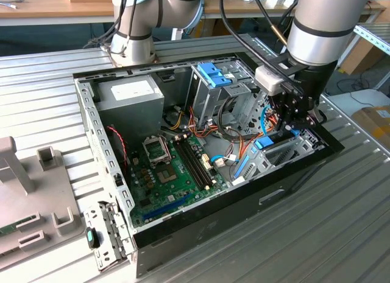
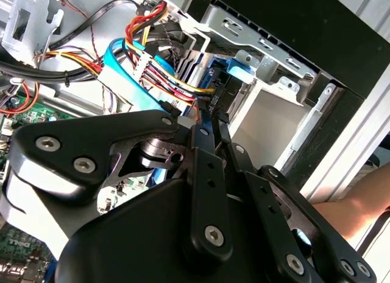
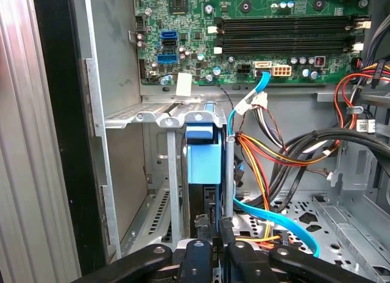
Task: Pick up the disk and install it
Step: 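Insert the first disk wire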
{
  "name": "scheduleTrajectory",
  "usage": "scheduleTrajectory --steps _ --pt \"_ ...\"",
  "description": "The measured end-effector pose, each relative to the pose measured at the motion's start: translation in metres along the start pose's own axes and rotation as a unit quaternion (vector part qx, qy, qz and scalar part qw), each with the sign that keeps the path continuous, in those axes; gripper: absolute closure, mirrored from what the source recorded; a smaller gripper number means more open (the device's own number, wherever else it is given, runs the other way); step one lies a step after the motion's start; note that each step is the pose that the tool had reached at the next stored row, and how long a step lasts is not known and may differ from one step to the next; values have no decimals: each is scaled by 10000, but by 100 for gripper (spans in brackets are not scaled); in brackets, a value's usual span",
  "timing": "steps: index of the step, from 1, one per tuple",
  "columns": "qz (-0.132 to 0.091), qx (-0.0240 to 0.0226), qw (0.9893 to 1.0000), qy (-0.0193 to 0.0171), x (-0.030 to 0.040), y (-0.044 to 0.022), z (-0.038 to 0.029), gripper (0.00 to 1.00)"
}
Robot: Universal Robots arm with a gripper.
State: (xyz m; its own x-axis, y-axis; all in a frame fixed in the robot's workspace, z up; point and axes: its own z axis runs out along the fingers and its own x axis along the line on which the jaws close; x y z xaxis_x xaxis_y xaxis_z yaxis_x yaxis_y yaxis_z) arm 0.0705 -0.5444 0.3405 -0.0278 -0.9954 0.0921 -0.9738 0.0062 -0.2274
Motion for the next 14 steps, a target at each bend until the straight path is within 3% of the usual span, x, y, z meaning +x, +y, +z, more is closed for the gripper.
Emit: scheduleTrajectory --steps 5,14 --pt "-1 0 10000 4 -4 -6 -23 83" --pt "-1 1 10000 4 -7 1 6 83"
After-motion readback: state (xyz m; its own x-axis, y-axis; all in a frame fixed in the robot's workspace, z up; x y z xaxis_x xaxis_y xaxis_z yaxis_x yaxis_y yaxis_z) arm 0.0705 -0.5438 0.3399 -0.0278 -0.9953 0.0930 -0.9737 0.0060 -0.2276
